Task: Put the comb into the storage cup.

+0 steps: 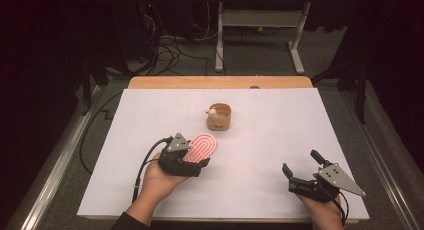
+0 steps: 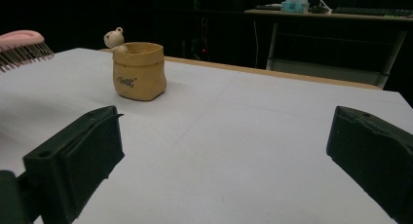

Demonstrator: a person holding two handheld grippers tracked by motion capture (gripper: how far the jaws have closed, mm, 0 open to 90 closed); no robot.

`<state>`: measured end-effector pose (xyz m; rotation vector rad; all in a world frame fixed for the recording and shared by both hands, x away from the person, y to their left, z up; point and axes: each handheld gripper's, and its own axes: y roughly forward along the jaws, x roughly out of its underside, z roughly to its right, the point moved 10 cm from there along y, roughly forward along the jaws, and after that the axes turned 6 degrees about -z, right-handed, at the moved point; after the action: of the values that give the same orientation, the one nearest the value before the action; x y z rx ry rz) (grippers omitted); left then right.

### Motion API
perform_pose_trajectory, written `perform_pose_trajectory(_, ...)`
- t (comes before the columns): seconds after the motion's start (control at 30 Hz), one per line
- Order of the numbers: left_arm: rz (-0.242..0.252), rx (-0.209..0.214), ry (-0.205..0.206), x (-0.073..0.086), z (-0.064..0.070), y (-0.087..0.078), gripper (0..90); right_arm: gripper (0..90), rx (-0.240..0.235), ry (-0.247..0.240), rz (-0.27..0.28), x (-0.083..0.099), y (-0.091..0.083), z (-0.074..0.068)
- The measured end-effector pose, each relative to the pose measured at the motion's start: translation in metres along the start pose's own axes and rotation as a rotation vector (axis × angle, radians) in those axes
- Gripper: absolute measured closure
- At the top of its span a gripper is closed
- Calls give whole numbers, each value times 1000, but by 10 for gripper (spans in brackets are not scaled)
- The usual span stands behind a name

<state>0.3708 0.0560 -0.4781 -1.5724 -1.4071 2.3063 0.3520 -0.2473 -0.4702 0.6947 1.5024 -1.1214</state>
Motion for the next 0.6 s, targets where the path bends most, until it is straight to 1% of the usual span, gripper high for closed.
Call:
perform_pose_trajectory(0.17, 55, -6, -3, -4, -2, -11, 182, 6, -2, 0, -1, 0, 0, -1)
perform_pose_trajectory(0.33, 108, -4, -8, -7, -3, -19, 182, 6, -2, -1, -1, 0, 0, 0)
perform_pose_trajectory(0.43, 128, -8, -1, -8, -3, -22, 182, 6, -3, -3, -2, 0, 0, 0)
perform_pose_trajectory(0.53, 158, -17, 8, -9, -2, -25, 182, 6, -5, -2, -2, 0, 1, -1)
perform_pose_trajectory(0.6, 181, -15, 9, -10, -1, -27, 182, 6, -6, -4, -3, 1, 1, -1)
